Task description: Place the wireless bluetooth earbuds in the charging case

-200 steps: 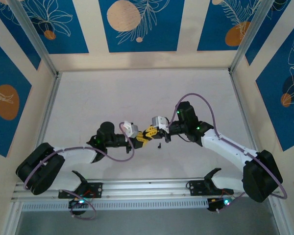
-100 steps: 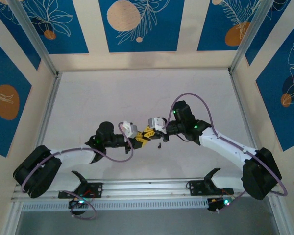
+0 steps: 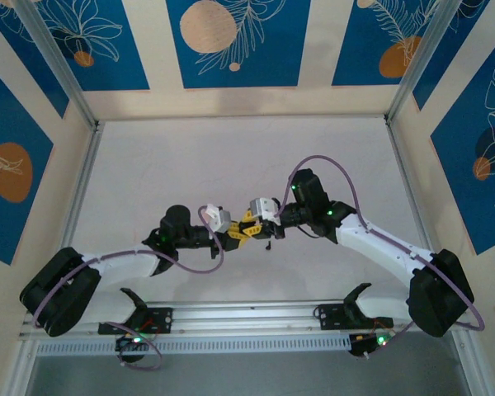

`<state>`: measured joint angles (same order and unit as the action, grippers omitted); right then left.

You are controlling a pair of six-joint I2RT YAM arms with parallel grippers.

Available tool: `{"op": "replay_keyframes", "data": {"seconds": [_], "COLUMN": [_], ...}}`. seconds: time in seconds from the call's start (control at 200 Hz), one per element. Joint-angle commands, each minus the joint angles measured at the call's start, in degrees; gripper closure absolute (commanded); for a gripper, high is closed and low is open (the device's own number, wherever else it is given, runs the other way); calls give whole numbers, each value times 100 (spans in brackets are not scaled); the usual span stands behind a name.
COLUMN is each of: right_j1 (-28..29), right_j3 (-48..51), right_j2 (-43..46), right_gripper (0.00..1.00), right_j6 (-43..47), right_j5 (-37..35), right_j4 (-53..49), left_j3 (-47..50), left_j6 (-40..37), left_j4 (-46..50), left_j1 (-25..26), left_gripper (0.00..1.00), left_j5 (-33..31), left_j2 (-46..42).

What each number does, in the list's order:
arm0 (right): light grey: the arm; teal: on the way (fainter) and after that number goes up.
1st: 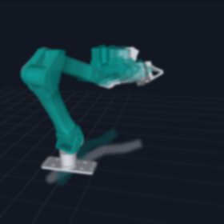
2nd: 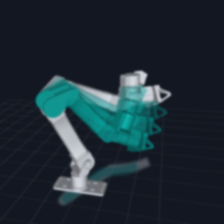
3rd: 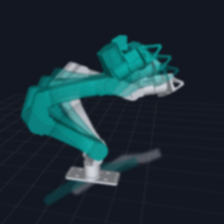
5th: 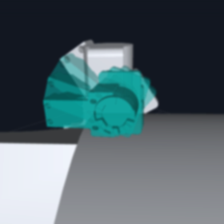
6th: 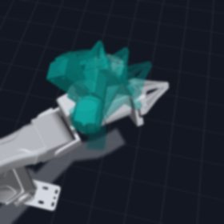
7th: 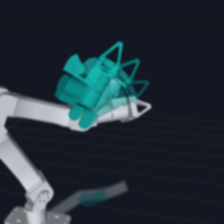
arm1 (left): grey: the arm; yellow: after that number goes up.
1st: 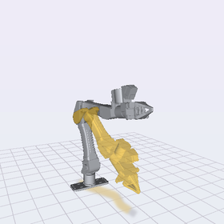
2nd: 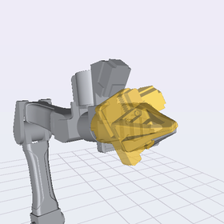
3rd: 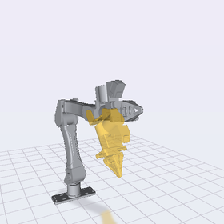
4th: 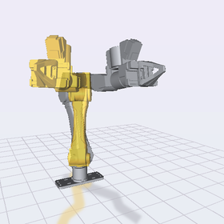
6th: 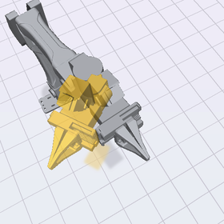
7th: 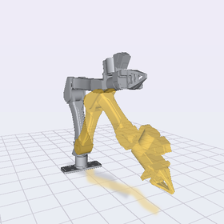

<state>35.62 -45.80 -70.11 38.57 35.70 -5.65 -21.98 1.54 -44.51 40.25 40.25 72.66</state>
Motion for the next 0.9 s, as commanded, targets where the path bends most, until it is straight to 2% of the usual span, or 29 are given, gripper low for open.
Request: {"op": "replay_keyframes", "data": {"seconds": [0.0,0.205,0.375,0.635,0.895], "right_j1": [-105,-493,-660,-246,7], "right_j3": [-17,212,317,87,-266], "right_j2": [216,730,989,685,-39], "right_gripper": [69,69,69,72,76], "right_j6": [-184,-925,-1692,-3055,-3929], "right_j5": [395,1000,958,408,634], "right_j4": [-83,277,235,-346,-497], "left_j3": [-35,0,0,9,15], "left_j6": [-98,-509,-1118,-1381,-1394], "left_j4": [-87,478,1191,1612,1718], "left_j1": [49,53,114,135,148], "left_gripper": [85,85,85,85,85], "left_j5": [49,-239,-686,-895,-927], "left_j2": [-168,-334,-539,-804,-929]}}
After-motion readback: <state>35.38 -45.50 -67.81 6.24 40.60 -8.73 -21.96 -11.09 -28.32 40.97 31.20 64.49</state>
